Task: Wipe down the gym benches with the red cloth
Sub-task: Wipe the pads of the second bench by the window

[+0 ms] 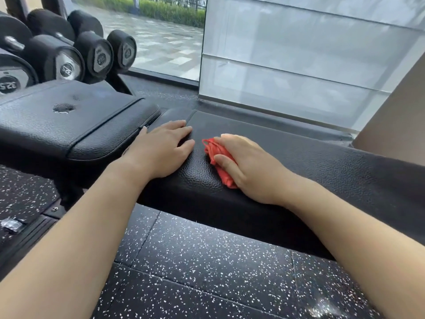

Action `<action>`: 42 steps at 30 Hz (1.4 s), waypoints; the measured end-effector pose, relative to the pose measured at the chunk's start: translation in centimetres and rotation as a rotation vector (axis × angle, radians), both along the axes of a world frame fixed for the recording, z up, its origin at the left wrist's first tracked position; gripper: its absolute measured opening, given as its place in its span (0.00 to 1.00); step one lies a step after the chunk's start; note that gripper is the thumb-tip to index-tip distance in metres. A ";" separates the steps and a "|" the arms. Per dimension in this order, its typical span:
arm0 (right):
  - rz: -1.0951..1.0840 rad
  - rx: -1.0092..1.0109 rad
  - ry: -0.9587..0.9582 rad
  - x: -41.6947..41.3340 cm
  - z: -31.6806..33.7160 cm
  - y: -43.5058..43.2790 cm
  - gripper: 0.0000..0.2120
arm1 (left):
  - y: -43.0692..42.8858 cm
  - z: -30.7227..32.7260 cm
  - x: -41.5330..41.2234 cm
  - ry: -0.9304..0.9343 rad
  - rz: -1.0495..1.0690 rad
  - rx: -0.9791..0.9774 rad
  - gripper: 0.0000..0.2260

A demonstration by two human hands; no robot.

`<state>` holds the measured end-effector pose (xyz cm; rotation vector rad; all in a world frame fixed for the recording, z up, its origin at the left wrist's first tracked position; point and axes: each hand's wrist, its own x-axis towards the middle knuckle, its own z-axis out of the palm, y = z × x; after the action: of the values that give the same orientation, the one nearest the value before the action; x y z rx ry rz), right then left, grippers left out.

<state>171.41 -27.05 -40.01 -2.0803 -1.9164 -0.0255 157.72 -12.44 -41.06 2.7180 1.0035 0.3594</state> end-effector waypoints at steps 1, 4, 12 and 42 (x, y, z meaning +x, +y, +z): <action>0.001 -0.009 0.006 0.4 -0.1 0.3 0.24 | 0.0 0.0 0.2 0.003 0.008 0.004 0.22; -0.020 -0.016 0.008 1.8 0.0 2.9 0.18 | -0.1 0.1 0.8 0.017 0.027 0.020 0.23; -0.177 -0.086 -0.017 5.4 0.3 9.4 0.22 | 0.1 0.2 1.0 -0.016 0.036 0.005 0.23; -0.051 -0.154 -0.007 5.8 0.7 9.7 0.24 | 0.0 0.0 0.9 -0.085 0.041 0.043 0.21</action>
<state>177.20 -17.36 -39.36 -2.2309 -1.9240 0.1067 158.67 -12.42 -41.09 2.6981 1.0412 0.5058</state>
